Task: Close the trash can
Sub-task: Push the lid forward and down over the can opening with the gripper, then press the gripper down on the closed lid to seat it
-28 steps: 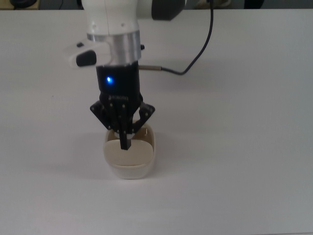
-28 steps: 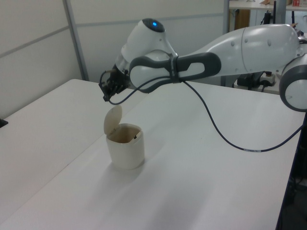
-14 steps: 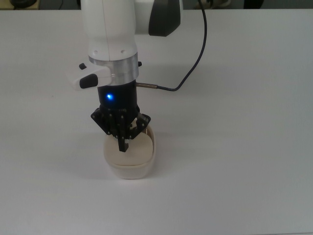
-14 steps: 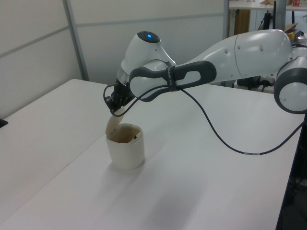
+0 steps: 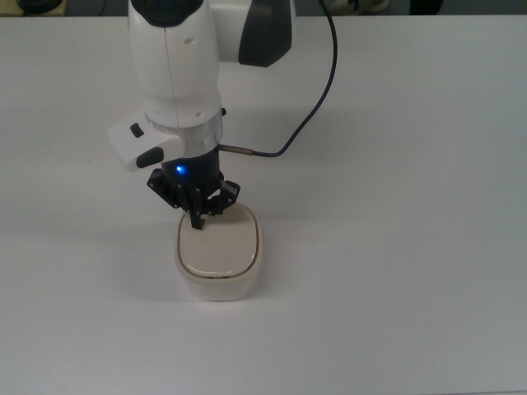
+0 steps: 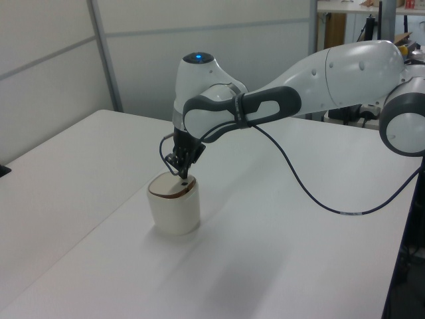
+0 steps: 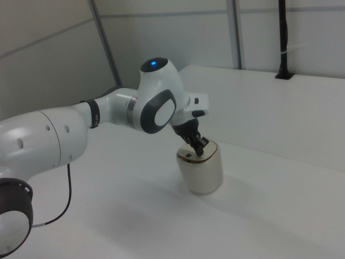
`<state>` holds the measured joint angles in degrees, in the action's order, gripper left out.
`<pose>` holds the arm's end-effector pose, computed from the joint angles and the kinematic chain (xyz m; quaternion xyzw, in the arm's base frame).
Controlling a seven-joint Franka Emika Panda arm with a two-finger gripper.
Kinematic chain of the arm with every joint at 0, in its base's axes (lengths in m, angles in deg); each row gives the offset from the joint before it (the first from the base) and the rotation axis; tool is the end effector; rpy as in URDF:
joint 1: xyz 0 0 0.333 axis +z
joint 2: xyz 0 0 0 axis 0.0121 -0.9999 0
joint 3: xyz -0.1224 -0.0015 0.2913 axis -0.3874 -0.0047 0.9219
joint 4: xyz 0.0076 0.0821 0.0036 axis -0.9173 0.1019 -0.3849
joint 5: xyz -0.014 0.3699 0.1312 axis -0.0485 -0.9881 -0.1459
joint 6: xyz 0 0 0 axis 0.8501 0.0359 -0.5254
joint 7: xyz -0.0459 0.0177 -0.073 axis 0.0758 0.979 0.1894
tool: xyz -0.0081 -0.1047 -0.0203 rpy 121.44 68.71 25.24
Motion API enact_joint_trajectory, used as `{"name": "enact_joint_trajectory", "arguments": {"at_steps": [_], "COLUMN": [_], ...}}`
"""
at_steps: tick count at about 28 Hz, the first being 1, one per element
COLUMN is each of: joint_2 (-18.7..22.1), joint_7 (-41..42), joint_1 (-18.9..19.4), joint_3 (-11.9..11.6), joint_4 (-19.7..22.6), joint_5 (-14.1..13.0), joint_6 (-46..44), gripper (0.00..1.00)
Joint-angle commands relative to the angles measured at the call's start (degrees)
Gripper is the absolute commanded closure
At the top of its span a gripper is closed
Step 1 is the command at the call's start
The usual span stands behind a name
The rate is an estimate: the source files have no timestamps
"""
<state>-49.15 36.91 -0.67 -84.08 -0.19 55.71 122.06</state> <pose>0.7165 -0.0060 0.4472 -0.9838 0.1203 -0.1328 0.0077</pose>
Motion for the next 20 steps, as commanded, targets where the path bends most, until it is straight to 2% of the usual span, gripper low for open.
{"name": "enact_joint_trajectory", "arguments": {"at_steps": [1,17,20], "joint_2": [0.95,-1.95,-2.39], "joint_7": [1.43,1.43,1.35], "joint_1": [0.24,0.85,1.12], "joint_3": [-0.40,-0.31,-0.31], "joint_4": [3.14,3.58,4.10], "joint_5": [1.72,2.34,3.74], "joint_6": [-0.95,-0.95,-0.95], "gripper": [1.00,1.00,1.00]}}
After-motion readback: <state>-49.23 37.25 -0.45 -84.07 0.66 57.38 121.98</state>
